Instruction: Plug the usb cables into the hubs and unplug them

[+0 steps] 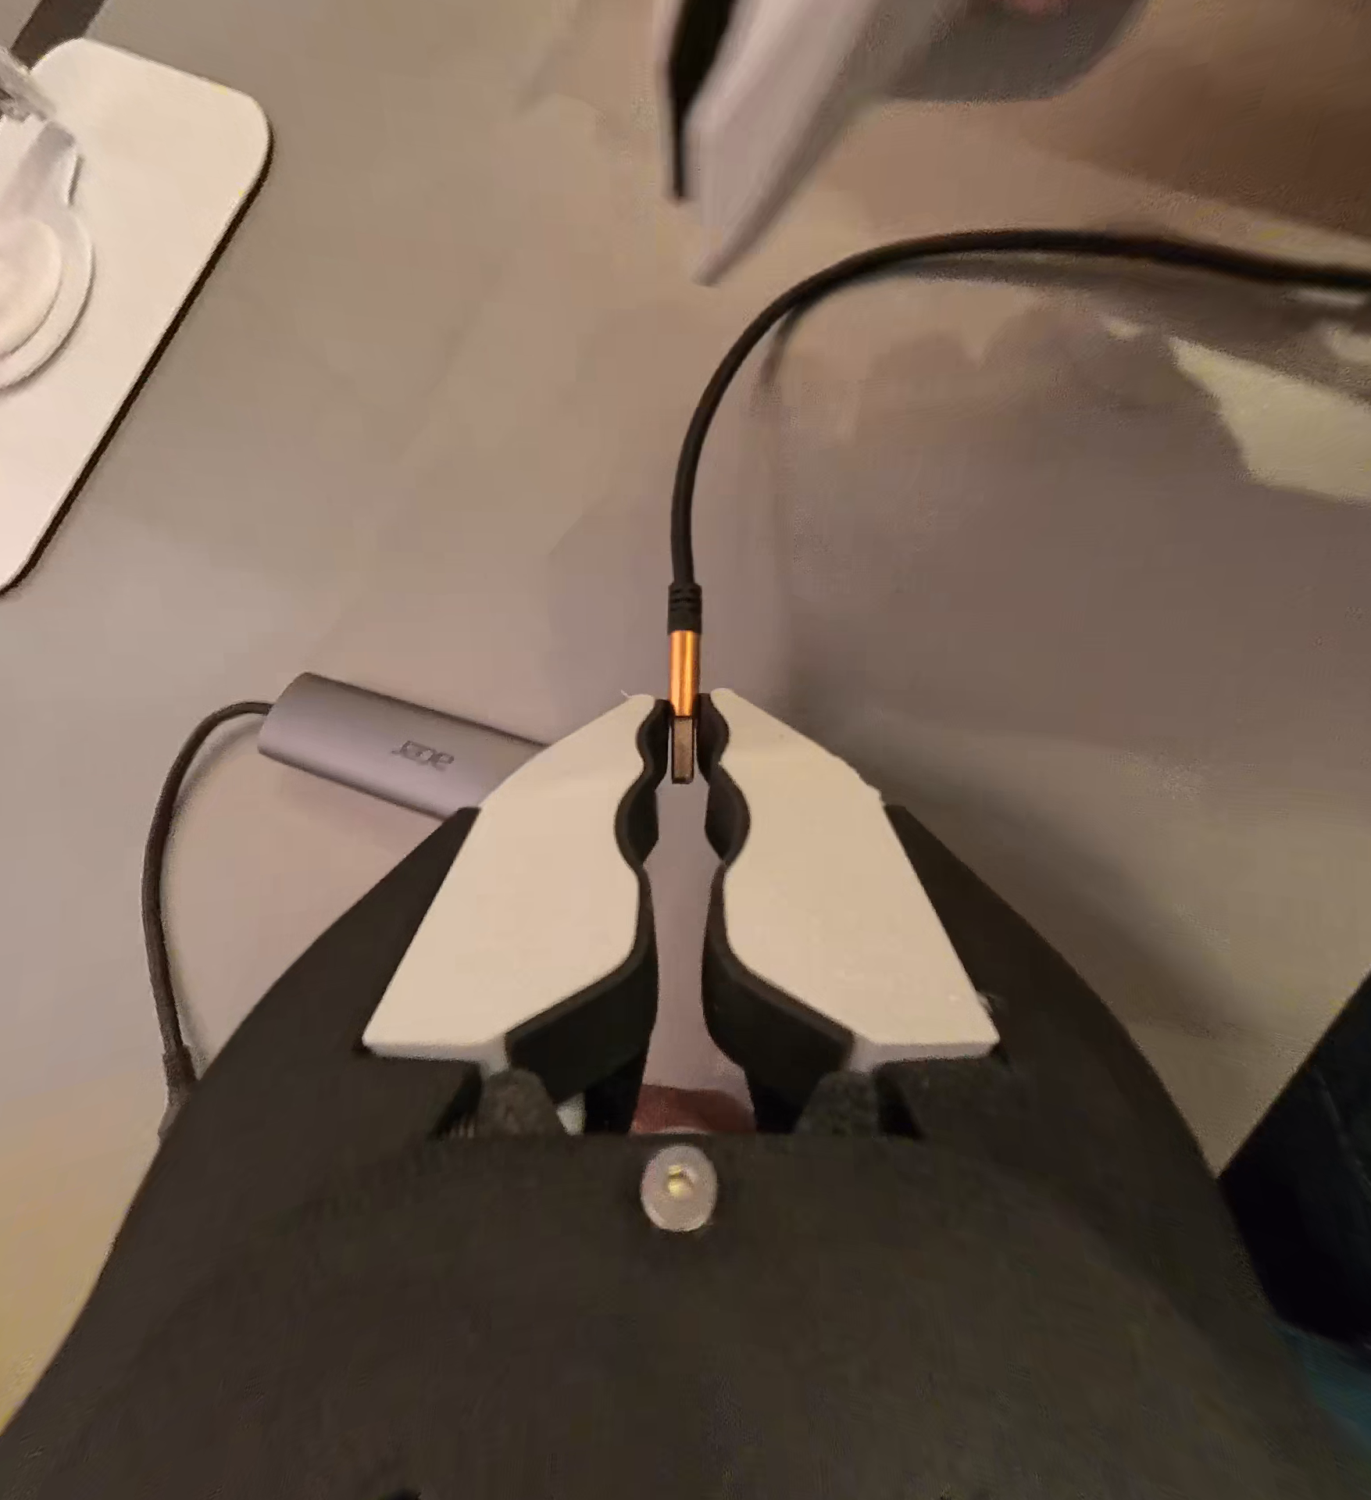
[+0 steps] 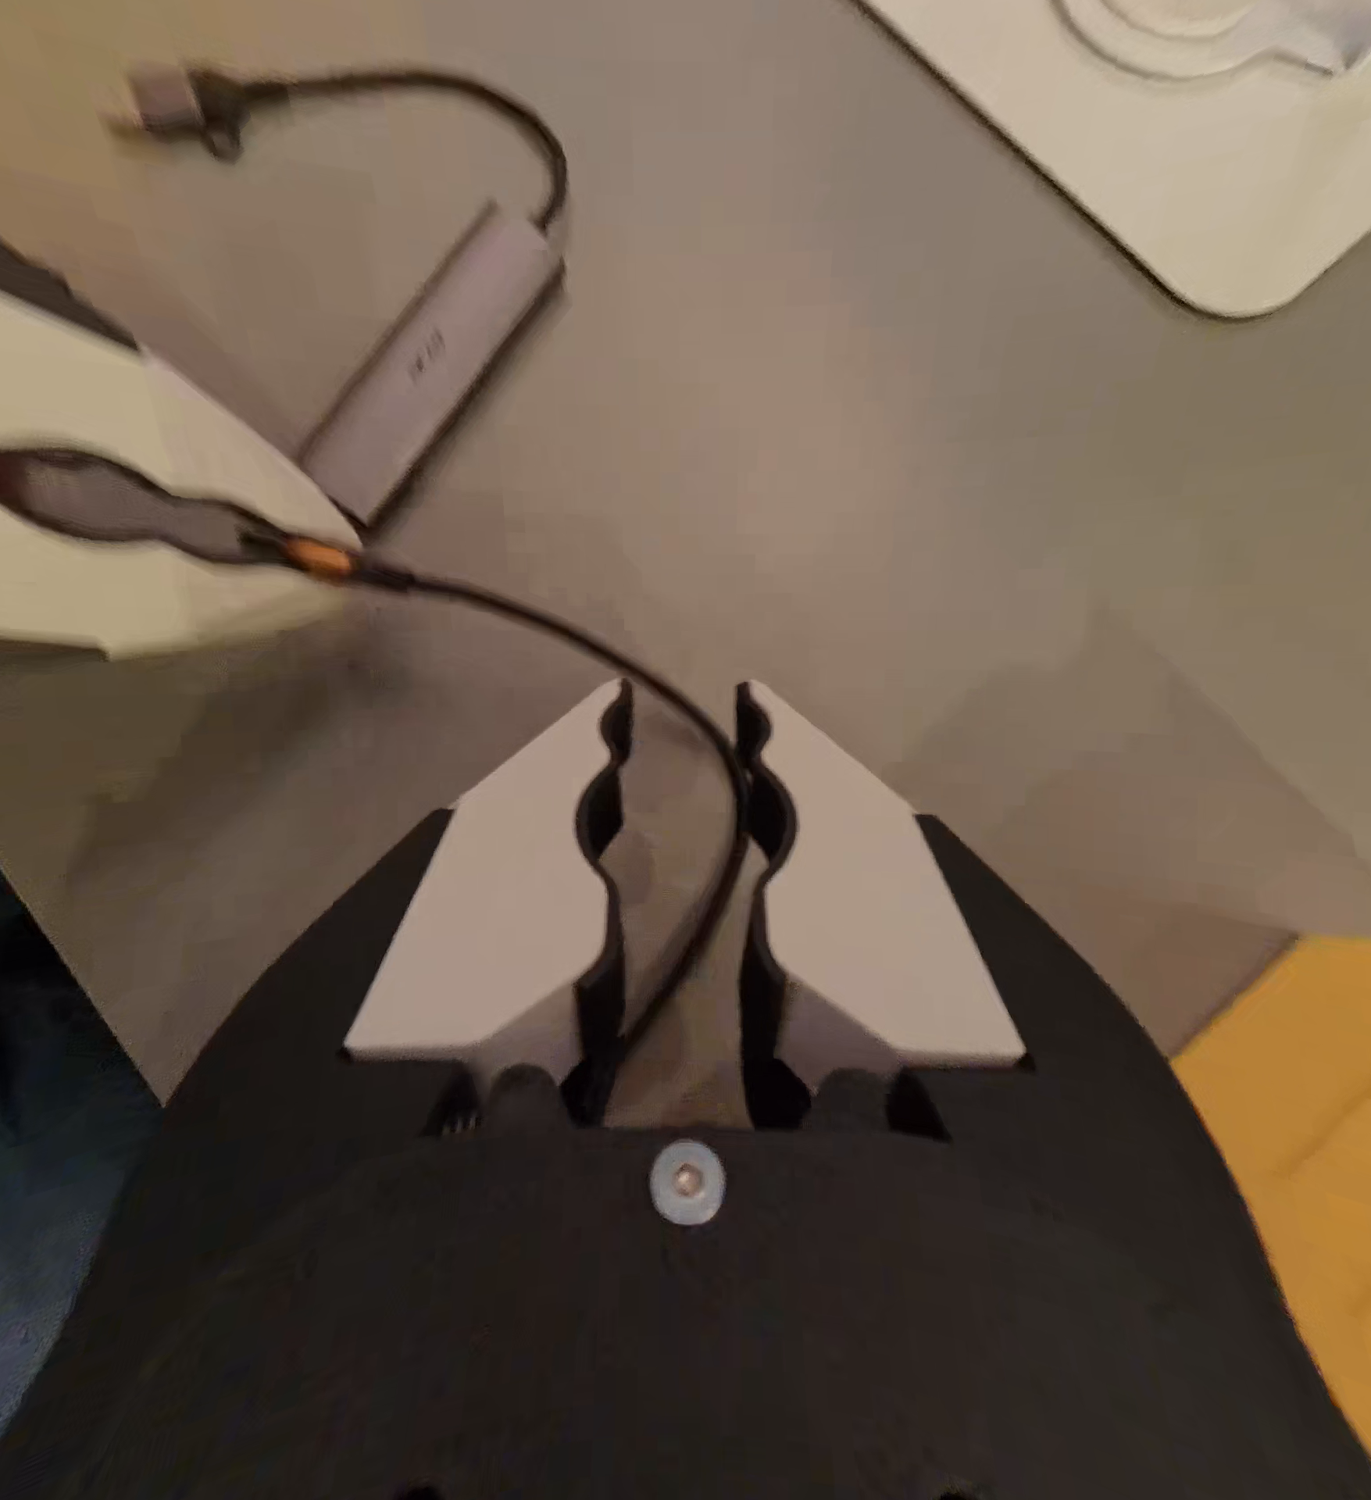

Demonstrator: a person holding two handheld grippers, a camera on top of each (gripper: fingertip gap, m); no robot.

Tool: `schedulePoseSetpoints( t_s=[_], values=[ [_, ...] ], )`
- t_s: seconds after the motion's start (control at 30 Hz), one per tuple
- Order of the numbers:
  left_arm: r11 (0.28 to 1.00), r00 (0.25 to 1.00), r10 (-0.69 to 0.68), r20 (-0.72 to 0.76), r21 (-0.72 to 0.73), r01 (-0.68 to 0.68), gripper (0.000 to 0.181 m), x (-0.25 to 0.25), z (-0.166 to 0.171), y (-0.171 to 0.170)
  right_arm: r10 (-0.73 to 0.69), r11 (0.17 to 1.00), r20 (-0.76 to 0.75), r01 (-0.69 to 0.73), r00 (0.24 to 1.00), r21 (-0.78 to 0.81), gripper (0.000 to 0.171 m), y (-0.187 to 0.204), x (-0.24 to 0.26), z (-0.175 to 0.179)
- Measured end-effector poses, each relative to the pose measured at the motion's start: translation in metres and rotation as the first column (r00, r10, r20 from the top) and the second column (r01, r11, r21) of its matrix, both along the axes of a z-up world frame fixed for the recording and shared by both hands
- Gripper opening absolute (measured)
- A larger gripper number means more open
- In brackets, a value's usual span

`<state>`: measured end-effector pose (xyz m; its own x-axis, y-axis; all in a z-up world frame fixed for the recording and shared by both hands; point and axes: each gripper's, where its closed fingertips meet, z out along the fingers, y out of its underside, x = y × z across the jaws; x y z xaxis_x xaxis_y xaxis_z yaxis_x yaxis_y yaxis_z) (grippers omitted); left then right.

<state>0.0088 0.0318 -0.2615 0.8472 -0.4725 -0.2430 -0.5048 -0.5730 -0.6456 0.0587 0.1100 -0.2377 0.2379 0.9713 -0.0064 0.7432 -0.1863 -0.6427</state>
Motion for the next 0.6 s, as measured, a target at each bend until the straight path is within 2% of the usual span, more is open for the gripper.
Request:
schedulePoseSetpoints(
  t_s=[0.03, 0.07, 0.13, 0.2, 0.27, 0.4, 0.53, 0.6],
  values=[
    [1.000, 1.000, 0.017, 0.022, -0.007, -0.017, 0.006, -0.003, 0.001, -0.001, -0.008, 1.000, 0.041, 0.007, 0.999, 0.014, 0.030, -0.001, 0.008, -0.005],
    [1.000, 0.999, 0.029, 0.040, -0.011, -0.028, 0.006, -0.006, 0.003, -0.001, -0.016, 1.000, 0.082, 0.015, 0.996, 0.021, 0.036, -0.002, 0.016, -0.012],
    [0.999, 0.997, 0.052, 0.052, 0.000, -0.052, 0.006, -0.012, 0.006, 0.000, -0.037, 0.999, 0.155, 0.032, 0.987, 0.038, 0.036, -0.002, 0.025, -0.031],
    [0.997, 0.993, 0.072, 0.092, -0.013, -0.072, 0.006, -0.014, 0.006, -0.001, -0.052, 0.997, 0.181, 0.041, 0.982, 0.065, 0.024, 0.001, 0.026, -0.043],
    [0.997, 0.990, 0.079, 0.116, -0.030, -0.076, 0.006, -0.012, 0.003, -0.006, -0.087, 0.991, 0.174, 0.066, 0.981, 0.120, 0.001, 0.011, 0.022, -0.045],
    [0.996, 0.988, 0.047, 0.145, -0.078, -0.036, 0.012, 0.003, -0.006, -0.022, -0.085, 0.989, 0.158, 0.064, 0.984, 0.136, 0.001, 0.024, 0.008, -0.046],
    [0.992, 0.981, -0.006, 0.192, -0.125, 0.031, 0.038, 0.021, -0.008, -0.034, -0.033, 0.981, 0.175, -0.001, 0.984, 0.194, 0.001, 0.036, -0.009, -0.045],
    [0.988, 0.971, -0.031, 0.238, -0.137, 0.065, 0.051, 0.021, 0.003, -0.038, -0.007, 0.974, 0.191, -0.037, 0.982, 0.223, 0.001, 0.037, -0.013, -0.045]
  ],
)
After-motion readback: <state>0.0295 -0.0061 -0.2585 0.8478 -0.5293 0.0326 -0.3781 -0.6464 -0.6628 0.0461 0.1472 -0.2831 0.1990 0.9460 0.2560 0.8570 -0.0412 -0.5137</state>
